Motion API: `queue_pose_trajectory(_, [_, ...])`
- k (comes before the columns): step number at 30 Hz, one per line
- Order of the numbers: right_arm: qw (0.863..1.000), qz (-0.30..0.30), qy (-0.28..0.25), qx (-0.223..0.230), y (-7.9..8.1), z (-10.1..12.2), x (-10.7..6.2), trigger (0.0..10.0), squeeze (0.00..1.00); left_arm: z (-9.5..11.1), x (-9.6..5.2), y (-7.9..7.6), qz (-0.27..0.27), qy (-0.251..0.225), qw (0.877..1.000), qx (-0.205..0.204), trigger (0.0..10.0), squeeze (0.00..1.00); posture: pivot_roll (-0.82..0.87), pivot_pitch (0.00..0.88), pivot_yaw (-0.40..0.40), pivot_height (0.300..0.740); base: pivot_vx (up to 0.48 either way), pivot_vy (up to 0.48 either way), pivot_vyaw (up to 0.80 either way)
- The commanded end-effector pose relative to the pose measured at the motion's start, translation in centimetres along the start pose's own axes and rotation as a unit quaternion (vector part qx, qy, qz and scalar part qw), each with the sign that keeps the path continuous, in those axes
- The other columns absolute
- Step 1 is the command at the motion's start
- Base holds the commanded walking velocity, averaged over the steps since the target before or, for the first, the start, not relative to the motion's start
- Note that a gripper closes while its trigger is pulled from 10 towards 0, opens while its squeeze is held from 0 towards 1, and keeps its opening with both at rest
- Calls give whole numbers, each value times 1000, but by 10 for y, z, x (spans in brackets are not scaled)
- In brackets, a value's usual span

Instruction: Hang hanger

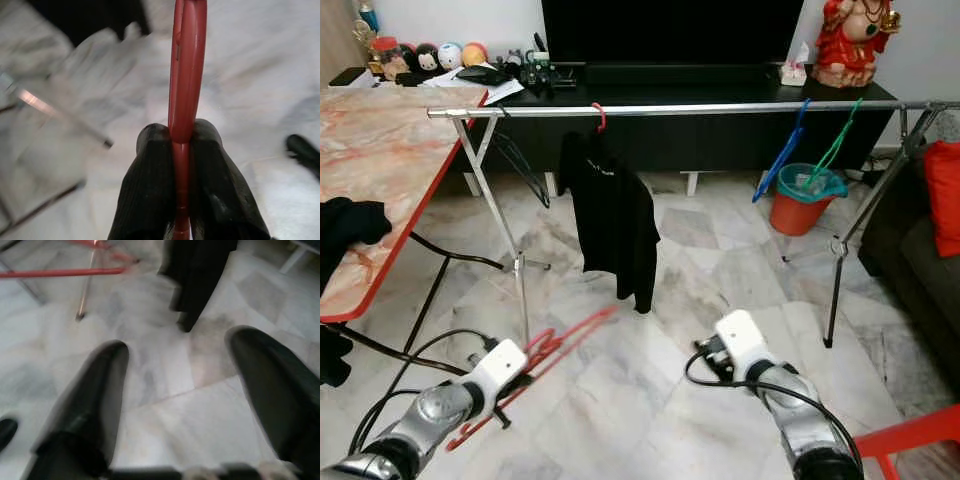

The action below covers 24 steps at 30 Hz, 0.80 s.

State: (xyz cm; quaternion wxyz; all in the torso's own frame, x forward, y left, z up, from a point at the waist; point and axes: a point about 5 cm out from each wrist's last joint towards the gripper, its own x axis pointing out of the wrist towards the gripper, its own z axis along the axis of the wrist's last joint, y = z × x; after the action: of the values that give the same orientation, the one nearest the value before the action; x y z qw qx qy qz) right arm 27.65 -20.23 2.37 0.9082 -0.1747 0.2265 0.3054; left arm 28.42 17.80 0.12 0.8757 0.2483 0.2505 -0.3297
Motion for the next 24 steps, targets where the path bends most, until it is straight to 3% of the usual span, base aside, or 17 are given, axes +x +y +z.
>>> queue_pose_trajectory(1, [997, 75, -13, -25, 4, 9, -6, 10000, 0, 12, 0, 4, -40, -18, 999, 20, 10000, 0, -117, 0, -13, 740, 0, 0, 0])
queue_pose_trajectory(4, [992, 116, -18, -43, 4, 13, -12, 10000, 0, 17, -1, 4, -74, -22, 996, 38, 10000, 0, -119, 0, -13, 740, 0, 0, 0])
queue_pose_trajectory(6, [984, 163, -20, -67, 3, 17, -19, 10000, 0, 21, -4, 4, -127, -24, 990, 58, 10000, 0, -118, 0, -15, 740, 0, 0, 0])
queue_pose_trajectory(10, [977, 195, -16, -80, 3, 21, -24, 10000, 0, 25, -8, 7, -170, -23, 983, 62, 10000, 0, -118, 0, -18, 740, 0, 0, 0])
queue_pose_trajectory(11, [972, 218, -22, -87, 4, 28, -26, 10000, 0, 28, -14, 10, -212, -20, 974, 77, 10000, 0, -115, 0, -20, 740, 0, 0, 0])
queue_pose_trajectory(15, [961, 257, -34, -90, 8, 38, -31, 10000, 0, 41, -22, 14, -261, -22, 959, 109, 10000, 0, -108, 0, -27, 740, 0, 0, 0])
queue_pose_trajectory(21, [952, 288, -31, -96, 13, 41, -34, 10000, 0, 63, -26, 15, -273, -46, 950, 142, 10000, 0, -105, 0, -31, 740, 0, 0, 0])
queue_pose_trajectory(24, [944, 312, -56, -91, 19, 54, -40, 10000, 0, 78, -29, 14, -274, -61, 946, 163, 10000, 0, -113, 0, -31, 740, 0, 0, 0])
